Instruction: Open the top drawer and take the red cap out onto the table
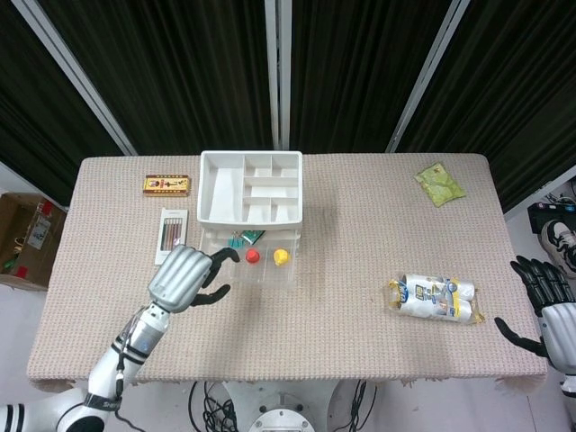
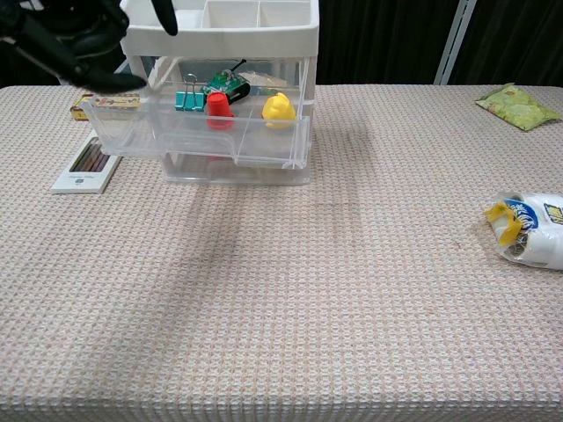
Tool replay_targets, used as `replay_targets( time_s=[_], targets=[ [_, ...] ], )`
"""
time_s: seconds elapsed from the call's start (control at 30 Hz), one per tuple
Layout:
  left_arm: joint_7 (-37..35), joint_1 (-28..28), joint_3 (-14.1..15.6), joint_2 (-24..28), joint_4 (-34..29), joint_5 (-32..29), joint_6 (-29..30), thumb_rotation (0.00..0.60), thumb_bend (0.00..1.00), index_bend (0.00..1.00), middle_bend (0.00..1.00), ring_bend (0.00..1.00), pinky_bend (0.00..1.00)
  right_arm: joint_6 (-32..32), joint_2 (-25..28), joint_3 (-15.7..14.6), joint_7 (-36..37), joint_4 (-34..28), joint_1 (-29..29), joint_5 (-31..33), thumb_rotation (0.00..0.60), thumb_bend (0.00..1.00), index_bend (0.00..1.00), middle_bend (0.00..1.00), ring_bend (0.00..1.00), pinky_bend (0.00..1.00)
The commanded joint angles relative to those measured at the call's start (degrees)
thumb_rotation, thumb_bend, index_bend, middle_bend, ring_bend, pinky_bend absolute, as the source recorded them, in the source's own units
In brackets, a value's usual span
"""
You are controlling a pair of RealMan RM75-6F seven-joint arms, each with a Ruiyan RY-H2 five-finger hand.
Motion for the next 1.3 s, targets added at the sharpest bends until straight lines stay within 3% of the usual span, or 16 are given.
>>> replay_targets(
  time_s=[0.03,0.23,0.53,1.1,1.3],
  targets=[
    [2.1,-6.2,-4.1,1.3,4.4,-5.8,-6.6,0.6,0.31,0.42,0.84,0.94,1.0,0.2,0.2,0.0,-0.1,-0.2,-0.2,0.0,0.6,0.18,0.0,0.06,0.0,0.0],
    [5.4,-11.8,-4.2,-0.9,8.7,-13.6,-11.9,0.6,0.32,0.43,0.84,0.94,1.0,0.2,0.2,-0.1,0.0,-0.1,-0.5,0.4,0.6,0.18,0.0,0.06,0.0,0.0],
    [10.4,-15.9,-2.0,-4.7,12.6,-18.4,-11.6,0.6,0.32,0.43,0.84,0.94,1.0,0.0,0.1,0.0,0.2,0.2,-0.7,0.8,0.6,0.18,0.0,0.06,0.0,0.0],
    [8.0,-17.6,-0.2,-7.8,16.2,-19.8,-9.9,0.6,0.32,0.5,0.84,0.94,1.0,-0.2,-0.1,0.0,0.6,0.7,-0.9,1.2,0.6,0.18,0.0,0.06,0.0,0.0],
    [6.7,-17.7,0.0,-7.8,16.2,-18.7,-9.2,0.6,0.38,0.6,0.84,0.94,1.0,-0.2,-0.1,0.1,0.4,0.6,-0.9,1.2,0.6,0.18,0.0,0.06,0.0,0.0]
  ],
)
